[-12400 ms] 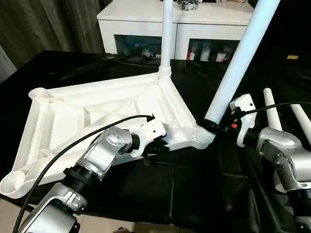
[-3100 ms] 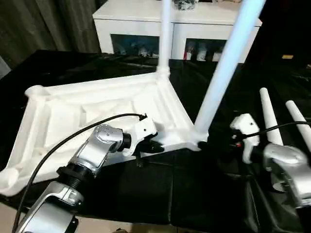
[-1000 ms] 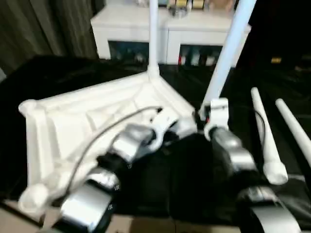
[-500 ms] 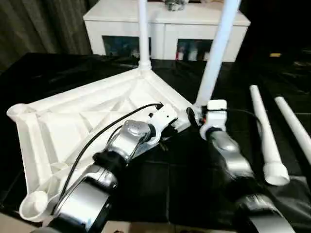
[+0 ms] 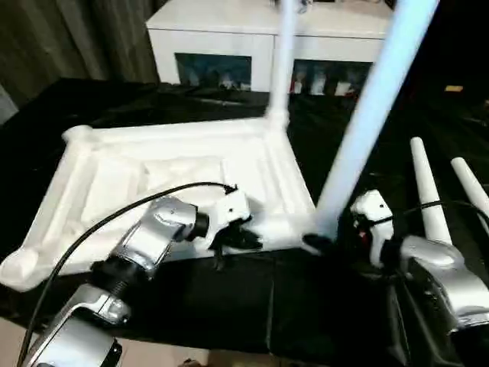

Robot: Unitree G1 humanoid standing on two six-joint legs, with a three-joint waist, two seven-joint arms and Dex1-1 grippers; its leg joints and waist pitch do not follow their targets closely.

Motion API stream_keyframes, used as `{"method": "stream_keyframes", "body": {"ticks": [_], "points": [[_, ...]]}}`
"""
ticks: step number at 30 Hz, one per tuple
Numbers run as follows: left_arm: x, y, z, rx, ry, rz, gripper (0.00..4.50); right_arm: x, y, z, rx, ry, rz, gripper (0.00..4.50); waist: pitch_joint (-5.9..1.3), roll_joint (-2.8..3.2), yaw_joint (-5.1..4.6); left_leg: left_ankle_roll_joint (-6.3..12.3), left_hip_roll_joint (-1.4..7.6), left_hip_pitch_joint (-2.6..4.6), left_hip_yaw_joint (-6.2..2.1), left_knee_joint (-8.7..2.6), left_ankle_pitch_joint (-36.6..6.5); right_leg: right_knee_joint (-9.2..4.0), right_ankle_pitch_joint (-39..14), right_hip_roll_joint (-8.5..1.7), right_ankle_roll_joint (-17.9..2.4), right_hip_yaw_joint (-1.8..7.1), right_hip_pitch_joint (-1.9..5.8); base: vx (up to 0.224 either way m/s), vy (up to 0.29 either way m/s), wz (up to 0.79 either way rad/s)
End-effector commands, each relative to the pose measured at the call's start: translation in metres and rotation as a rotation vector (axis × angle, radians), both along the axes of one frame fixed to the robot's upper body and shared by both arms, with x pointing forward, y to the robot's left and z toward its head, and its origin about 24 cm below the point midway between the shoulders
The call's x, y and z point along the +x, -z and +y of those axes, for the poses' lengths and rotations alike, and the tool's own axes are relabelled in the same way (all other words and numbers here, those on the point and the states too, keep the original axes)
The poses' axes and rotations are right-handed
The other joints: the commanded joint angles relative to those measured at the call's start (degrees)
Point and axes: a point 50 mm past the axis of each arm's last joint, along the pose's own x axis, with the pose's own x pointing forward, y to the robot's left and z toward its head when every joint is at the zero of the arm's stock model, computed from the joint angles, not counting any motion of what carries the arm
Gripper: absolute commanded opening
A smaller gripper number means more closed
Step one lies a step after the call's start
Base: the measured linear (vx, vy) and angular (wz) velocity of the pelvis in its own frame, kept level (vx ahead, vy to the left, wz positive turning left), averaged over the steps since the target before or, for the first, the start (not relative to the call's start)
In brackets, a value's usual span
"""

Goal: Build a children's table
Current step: Rotate leg to tighten

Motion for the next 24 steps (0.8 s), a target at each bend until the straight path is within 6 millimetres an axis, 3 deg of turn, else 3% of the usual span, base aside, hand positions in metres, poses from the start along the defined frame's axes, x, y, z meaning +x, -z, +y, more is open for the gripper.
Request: {"method": "stream_keyframes", "body": {"ticks": [1, 4, 9, 16, 24], "points": [[-0.0014, -0.0132, -0.0113, -0.031, 0.073, -0.038, 0.0, 0.0017, -0.0089, -0.0001, -0.023, -0.044, -0.017, 4.43, -3.29, -0.4, -0.1, 1.79, 3.5, 1.76, -1.56, -4.99, -17.93, -3.67, -19.03, -3.2, -13.19, 2.27, 2.34, 0.0, 0.0, 0.0], [-0.0004, -0.013, -0.0102, -0.026, 0.064, -0.043, 0.0, 0.0029, -0.009, -0.0027, -0.061, -0.054, -0.022, 4.43, -3.32, -0.61, -0.03, 1.26, 3.42, 1.66, -1.65, -4.99, -17.75, -3.81, -20.26, -3.28, -12.17, 2.25, 2.35, 0.0, 0.0, 0.0], [-0.0006, -0.013, -0.0066, -0.014, 0.057, -0.036, 0.0, 0.0036, -0.0121, -0.0029, -0.051, -0.071, -0.03, 4.43, -3.49, -0.77, 0.03, 2.21, 3.32, 1.26, -1.66, -4.78, -15.36, -3.6, -18.83, -3.37, -12.13, 2.26, 2.54, 0.0, 0.0, 0.0], [-0.0011, -0.0122, -0.0043, -0.008, 0.058, -0.028, 0.0, 0.0031, -0.0115, -0.0018, -0.036, -0.084, -0.037, 3.84, -3.65, -0.63, 0.09, 3.18, 3.35, 1.13, -1.64, -4.54, -13.41, -3.13, -15.93, -3.26, -13.29, 2.2, 2.62, 0.0, 0.0, 0.0], [-0.0026, -0.011, -0.0044, -0.001, 0.062, -0.02, 0.0, -0.0002, -0.008, 0.0024, -0.006, -0.1, -0.033, 3.16, -3.57, -0.57, -0.05, 2.75, 3.28, 1.15, -1.67, -4.6, -14.75, -3.3, -17.25, -3.24, -13.12, 2.17, 2.65, 0.0, 0.0, 0.0]]}}
